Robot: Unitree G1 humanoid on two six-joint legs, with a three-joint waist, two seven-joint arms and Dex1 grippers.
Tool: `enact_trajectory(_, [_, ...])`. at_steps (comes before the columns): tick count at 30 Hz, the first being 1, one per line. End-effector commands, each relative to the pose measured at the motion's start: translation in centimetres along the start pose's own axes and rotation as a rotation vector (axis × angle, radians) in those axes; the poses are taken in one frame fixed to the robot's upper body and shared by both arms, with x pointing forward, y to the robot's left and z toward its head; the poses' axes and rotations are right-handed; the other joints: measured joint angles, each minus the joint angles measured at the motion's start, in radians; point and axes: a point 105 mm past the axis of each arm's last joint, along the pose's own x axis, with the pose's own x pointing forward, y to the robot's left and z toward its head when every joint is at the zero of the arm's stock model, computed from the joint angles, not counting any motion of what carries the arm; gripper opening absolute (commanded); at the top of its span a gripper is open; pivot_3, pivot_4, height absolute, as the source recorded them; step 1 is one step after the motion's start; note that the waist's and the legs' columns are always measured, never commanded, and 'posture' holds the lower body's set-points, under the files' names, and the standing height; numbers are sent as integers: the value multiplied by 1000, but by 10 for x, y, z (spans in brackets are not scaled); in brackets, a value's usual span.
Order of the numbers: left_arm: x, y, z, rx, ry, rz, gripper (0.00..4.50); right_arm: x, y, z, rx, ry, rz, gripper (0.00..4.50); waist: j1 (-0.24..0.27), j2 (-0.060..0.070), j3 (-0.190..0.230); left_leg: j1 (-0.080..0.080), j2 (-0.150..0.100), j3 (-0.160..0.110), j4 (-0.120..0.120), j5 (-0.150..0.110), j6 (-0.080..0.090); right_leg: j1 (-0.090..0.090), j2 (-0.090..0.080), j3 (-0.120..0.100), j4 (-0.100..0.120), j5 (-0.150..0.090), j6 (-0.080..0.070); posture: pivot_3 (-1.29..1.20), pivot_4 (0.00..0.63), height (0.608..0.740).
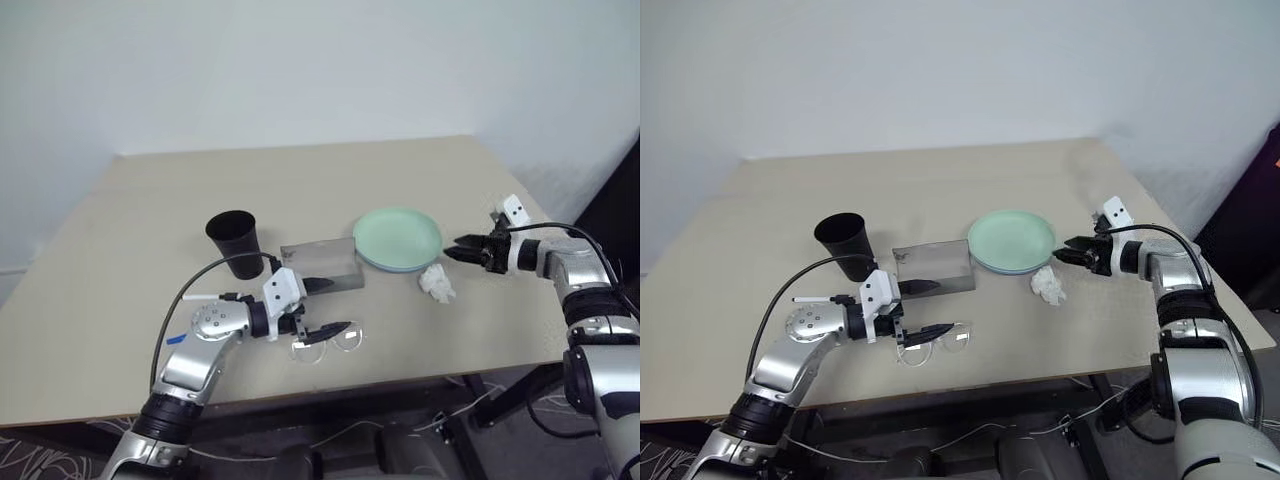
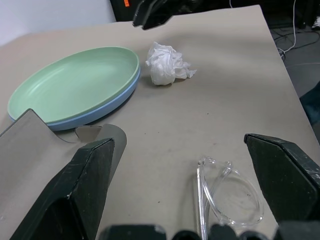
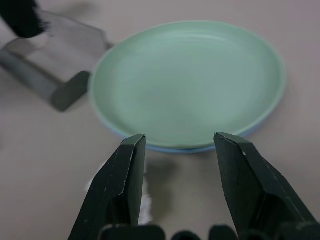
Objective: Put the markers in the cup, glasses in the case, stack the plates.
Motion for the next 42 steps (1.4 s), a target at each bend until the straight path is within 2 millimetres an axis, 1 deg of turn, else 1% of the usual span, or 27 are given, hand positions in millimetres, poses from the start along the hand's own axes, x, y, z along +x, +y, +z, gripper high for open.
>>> enact_trajectory(1, [1, 3, 12, 40, -27, -2, 4432, -3, 11, 11, -42, -19, 52, 2732, 0, 0, 0, 0, 0, 0, 0, 0, 0, 0, 0, 0, 0, 0, 0, 0, 0, 737])
enact_trajectory(2, [1, 3, 12, 39, -27, -2, 4432, -2, 12, 9, -39, -13, 54, 2913, 0, 0, 0, 0, 0, 0, 1, 0, 0, 0, 0, 0, 0, 0, 0, 0, 0, 737])
enact_trajectory(6, [1, 3, 11, 37, -26, 2, 4432, 1, 19, 1, -37, 14, 68, 4321, 0, 0, 0, -1, 0, 1, 2, 0, 0, 0, 0, 0, 0, 0, 0, 0, 0, 737])
enact_trajectory(7, [1, 3, 11, 36, -26, 2, 4432, 3, 20, -2, -41, 25, 66, 4451, 1, 0, 0, -1, 0, 1, 2, 0, 0, 0, 0, 0, 0, 0, 0, 0, 0, 737])
enact_trajectory(13, [0, 3, 11, 38, -23, 6, 4432, 16, 20, -22, -48, 88, 21, 4451, 4, 0, 0, -1, 0, 1, 2, 0, 0, 0, 0, 0, 0, 0, 0, 0, 0, 737])
enact_trajectory(16, [0, 3, 11, 38, -22, 6, 4432, 19, 19, -27, -55, 99, 7, 4451, 5, 0, 0, -1, 0, 1, 2, 0, 0, 0, 0, 0, 0, 0, 0, 0, 0, 737])
enact_trajectory(19, [-1, 4, 10, 39, -19, 8, 4432, 20, 17, -28, -65, 105, -2, 3893, 5, 0, 0, -1, 0, 1, 2, 0, 0, 0, 0, 0, -1, 0, 0, 0, 0, 737])
enact_trajectory(20, [-1, 4, 10, 40, -16, 9, 4432, 19, 17, -27, -67, 103, 2, 3526, 5, 0, 0, -1, 0, 0, 2, 0, 0, 0, 0, 0, -1, 0, 0, 0, 0, 737])
enact_trajectory(21, [-1, 4, 9, 40, -15, 9, 4432, 18, 17, -27, -68, 102, 4, 3274, 5, 0, 0, -1, 0, 0, 2, 0, 0, 0, 0, 0, -1, 0, 0, 0, 0, 737])
enact_trajectory(24, [-1, 4, 8, 42, -11, 9, 4432, 16, 17, -23, -75, 90, 10, 2172, 5, 0, 0, -1, 0, 0, 2, 0, 0, 0, 0, 0, -1, 0, 0, 0, 0, 737])
enact_trajectory(25, [-1, 4, 8, 43, -11, 9, 4432, 16, 16, -21, -79, 85, 11, 1882, 5, 0, 0, -1, 0, 0, 2, 0, 0, 0, 0, 0, -1, 0, 0, 0, 0, 737])
enact_trajectory(27, [0, 5, 9, 44, -12, 10, 4432, 15, 16, -16, -89, 74, 15, 1144, 5, 0, 0, -1, 0, 0, 2, 0, 0, 0, 0, 0, -1, 0, 0, 0, 0, 737])
enact_trajectory(30, [0, 5, 9, 45, -13, 11, 4432, 12, 18, -5, -107, 39, 33, 161, 5, 0, 0, -1, 0, 0, 2, 0, 0, 0, 0, 0, -1, 0, 0, 0, 0, 737])
enact_trajectory(32, [-1, 5, 9, 45, -12, 13, 4432, 11, 18, 5, -123, 3, 36, 73, 5, 0, 0, -1, 0, 1, 2, 0, 0, 0, 0, 0, -1, 0, 0, 0, 0, 737])
enact_trajectory(36, [-2, 5, 8, 46, -9, 15, 4432, 10, 15, 48, -154, -125, 8, 73, 4, 0, 0, -1, 0, 1, 2, 0, 0, 0, 0, 0, -1, 0, 0, 0, 0, 737])
enact_trajectory(38, [-2, 5, 8, 47, -8, 14, 4432, 13, 14, 63, -159, -162, -5, 73, 4, 0, 0, -1, 0, 1, 2, 0, 0, 0, 0, 0, 0, 0, 0, 0, 0, 737])
enact_trajectory(40, [-1, 6, 8, 48, -9, 14, 4432, 16, 12, 73, -165, -185, -27, 73, 5, 0, 0, 0, 1, 1, 2, 0, 0, 0, 0, 0, 0, 0, 0, 0, 0, 737])
enact_trajectory(42, [-1, 6, 8, 51, -9, 14, 4432, 26, 2, 78, -166, -184, -106, 73, 4, 0, 0, 0, 1, 0, 2, 0, 0, 0, 0, -1, 0, 0, 0, 0, 0, 737])
